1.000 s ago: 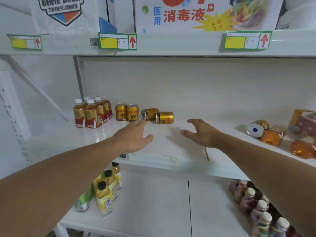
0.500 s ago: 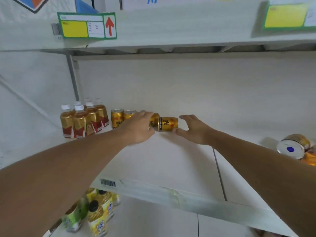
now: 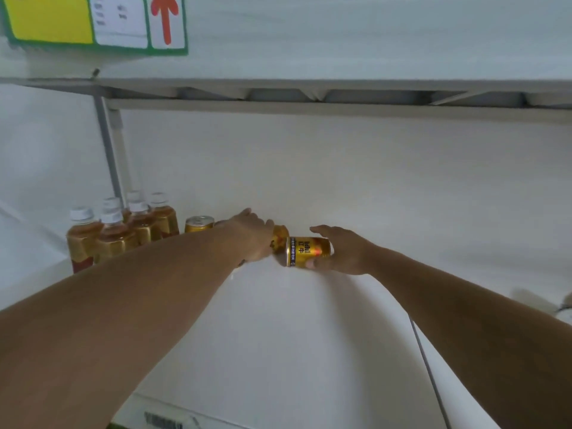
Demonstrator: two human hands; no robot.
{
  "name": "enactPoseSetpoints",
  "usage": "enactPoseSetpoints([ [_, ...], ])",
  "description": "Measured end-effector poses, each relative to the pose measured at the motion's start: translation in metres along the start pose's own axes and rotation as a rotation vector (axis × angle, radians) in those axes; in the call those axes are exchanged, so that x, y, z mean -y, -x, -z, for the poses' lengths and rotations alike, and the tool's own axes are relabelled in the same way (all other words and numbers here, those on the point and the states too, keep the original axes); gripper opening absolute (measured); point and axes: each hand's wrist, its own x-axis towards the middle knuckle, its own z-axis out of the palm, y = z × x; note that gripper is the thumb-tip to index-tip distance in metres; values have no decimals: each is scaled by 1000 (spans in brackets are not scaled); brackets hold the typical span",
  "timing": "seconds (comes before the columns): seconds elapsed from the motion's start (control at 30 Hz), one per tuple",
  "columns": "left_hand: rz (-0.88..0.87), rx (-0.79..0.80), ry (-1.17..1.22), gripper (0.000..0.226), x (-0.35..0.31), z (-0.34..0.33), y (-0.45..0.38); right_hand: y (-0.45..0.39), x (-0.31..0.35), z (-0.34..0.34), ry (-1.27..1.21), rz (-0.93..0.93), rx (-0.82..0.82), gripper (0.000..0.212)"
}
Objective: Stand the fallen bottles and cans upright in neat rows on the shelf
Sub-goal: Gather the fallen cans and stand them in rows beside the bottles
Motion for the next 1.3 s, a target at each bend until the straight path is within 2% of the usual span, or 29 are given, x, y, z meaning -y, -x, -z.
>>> enactPoseSetpoints([
  [0.1, -72, -21, -173, 63, -7, 5, 0, -1, -2, -3, -23, -2, 3, 84],
  [0.2, -90, -20, -210, 58, -12, 10, 1, 0, -4, -7, -64, 13, -38, 70],
  [0.37, -137, -92, -311, 59, -10, 11, 4, 9, -5, -4, -99, -17, -75, 66],
  [0.47, -154, -153, -306, 62, -8, 12, 9, 18, -12, 3, -195, 7, -127, 61],
  [0.57, -154, -288, -247, 68, -8, 11, 19, 32, -14, 15, -368, 2, -229, 56],
  [0.7, -91, -467, 7, 64, -14, 14, 36, 47, -18, 26, -582, -59, -353, 52],
  [0.8, 4, -511, 349, 59, -25, 17, 54, 52, -19, 30, -858, -84, -381, 56],
  [0.9, 76, -527, 685, 53, -40, 14, 70, 55, -19, 26, -981, -101, -382, 56],
  [0.97, 128, -482, 874, 55, -50, 11, 81, 58, -18, 19, -958, -97, -382, 43],
  [1.03, 193, -441, 954, 54, -57, 6, 96, 66, -11, 12, -886, -94, -378, 37],
  [1.17, 209, -346, 1039, 53, -60, -7, 122, 93, 9, -5, -851, -89, -390, 54],
  [1.3, 157, -294, 1177, 54, -62, -22, 154, 128, 31, -25, -795, -82, -394, 55],
])
